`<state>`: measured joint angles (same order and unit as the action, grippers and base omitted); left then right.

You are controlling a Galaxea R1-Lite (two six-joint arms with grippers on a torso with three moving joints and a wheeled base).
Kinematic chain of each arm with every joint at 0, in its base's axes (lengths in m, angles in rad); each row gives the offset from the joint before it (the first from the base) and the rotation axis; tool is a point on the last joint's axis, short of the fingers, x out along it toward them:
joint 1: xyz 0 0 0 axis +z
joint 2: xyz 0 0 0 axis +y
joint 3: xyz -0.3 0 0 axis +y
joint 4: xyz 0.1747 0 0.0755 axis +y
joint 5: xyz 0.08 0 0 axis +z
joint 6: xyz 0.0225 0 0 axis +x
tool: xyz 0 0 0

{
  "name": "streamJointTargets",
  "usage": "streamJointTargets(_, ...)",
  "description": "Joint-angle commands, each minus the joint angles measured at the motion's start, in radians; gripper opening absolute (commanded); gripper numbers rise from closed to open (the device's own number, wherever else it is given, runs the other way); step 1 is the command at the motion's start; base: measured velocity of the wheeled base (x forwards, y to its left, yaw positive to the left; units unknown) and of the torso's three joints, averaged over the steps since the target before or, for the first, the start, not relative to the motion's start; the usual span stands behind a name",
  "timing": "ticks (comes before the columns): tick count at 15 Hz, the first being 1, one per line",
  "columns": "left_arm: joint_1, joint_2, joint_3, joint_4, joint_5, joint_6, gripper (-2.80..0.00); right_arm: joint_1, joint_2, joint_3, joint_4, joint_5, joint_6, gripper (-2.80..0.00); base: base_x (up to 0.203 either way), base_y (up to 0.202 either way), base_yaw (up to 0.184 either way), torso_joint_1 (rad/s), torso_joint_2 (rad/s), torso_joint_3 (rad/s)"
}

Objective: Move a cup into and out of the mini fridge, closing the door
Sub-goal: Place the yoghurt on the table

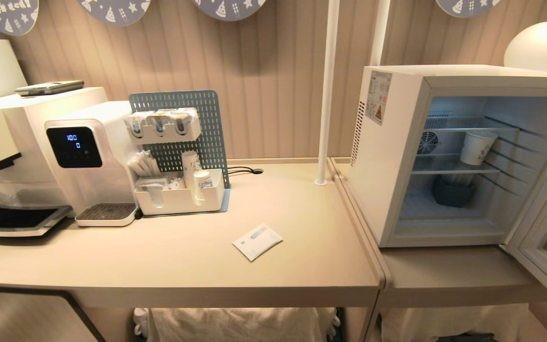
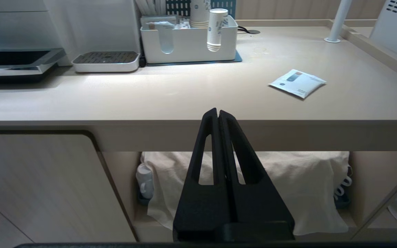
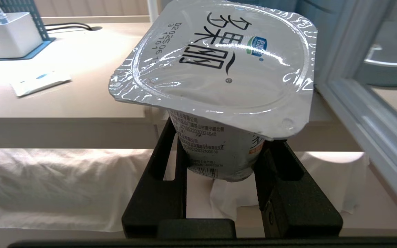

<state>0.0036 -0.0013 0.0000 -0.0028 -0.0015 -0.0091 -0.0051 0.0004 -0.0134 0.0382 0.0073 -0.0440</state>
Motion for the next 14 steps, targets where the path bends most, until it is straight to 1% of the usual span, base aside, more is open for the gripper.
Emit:
streamJointTargets(1, -0.001, 0.001, 0.003, 0.0, 0.0, 0.0, -2.8, 0.0, 0.0, 0.0, 0.0, 0.0, 0.0, -2.8, 0.0, 0.186, 0.004, -0.002, 0.0, -0.002)
streamJointTargets(14, -0.001, 0.001, 0.003, 0.0, 0.0, 0.0, -2.8, 0.0, 0.0, 0.0, 0.0, 0.0, 0.0, -2.8, 0.0, 0.191, 0.0, 0.001, 0.0, 0.001)
